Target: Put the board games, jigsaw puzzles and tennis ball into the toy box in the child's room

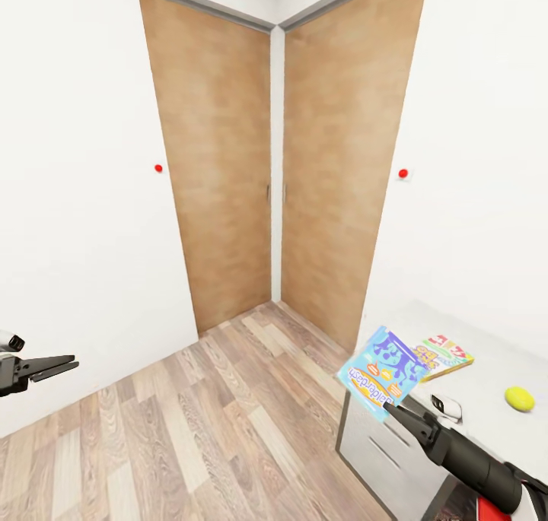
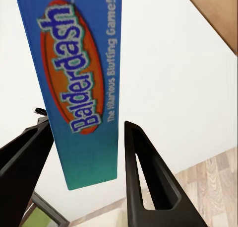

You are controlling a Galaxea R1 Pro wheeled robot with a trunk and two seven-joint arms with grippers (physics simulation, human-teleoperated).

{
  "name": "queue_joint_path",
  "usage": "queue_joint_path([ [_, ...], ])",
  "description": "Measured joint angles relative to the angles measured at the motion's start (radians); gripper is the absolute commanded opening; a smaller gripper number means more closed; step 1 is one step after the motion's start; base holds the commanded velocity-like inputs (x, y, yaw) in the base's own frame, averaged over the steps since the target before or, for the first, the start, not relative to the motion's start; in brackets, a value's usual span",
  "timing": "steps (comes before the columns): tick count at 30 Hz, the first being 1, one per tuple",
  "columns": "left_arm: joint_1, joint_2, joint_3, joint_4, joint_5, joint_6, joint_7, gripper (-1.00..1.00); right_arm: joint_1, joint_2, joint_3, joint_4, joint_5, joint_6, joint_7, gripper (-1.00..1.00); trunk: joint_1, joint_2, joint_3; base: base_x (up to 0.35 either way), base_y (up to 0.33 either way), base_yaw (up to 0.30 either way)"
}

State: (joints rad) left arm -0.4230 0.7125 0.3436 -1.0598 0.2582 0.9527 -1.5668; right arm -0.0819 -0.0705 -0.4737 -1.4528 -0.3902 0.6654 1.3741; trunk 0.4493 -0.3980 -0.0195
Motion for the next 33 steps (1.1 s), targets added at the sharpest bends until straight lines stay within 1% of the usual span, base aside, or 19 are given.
queue_joint_path([
  [10, 0.000, 0.000, 0.000, 0.000, 0.000, 0.000, 0.000, 1.00, 0.000, 0.000, 0.000, 0.000, 0.000, 0.000, 0.000, -1.00, 0.000, -0.001, 0.014, 0.000, 0.000, -0.162],
  [21, 0.000, 0.000, 0.000, 0.000, 0.000, 0.000, 0.000, 1.00, -0.001, 0.000, -0.002, 0.000, -0.001, 0.016, 0.000, -1.00, 0.000, -0.001, 0.019, 0.000, 0.000, -0.061],
  [25, -0.001, 0.000, 0.000, 0.000, 0.000, 0.000, 0.000, 1.00, 0.000, 0.001, -0.012, 0.000, -0.001, 0.023, 0.000, -1.00, 0.000, -0.001, 0.019, 0.000, 0.000, -0.194],
  [27, -0.001, -0.001, 0.000, 0.000, 0.000, 0.000, 0.000, 1.00, 0.000, 0.001, -0.023, 0.001, -0.001, 0.025, 0.000, -1.00, 0.000, -0.001, 0.019, 0.000, 0.000, -0.252],
  [33, -0.001, -0.002, -0.001, 0.000, 0.000, 0.000, 0.000, 1.00, 0.000, 0.001, -0.031, 0.002, -0.001, 0.027, 0.000, -1.00, 0.000, -0.001, 0.019, 0.000, 0.000, -0.271],
])
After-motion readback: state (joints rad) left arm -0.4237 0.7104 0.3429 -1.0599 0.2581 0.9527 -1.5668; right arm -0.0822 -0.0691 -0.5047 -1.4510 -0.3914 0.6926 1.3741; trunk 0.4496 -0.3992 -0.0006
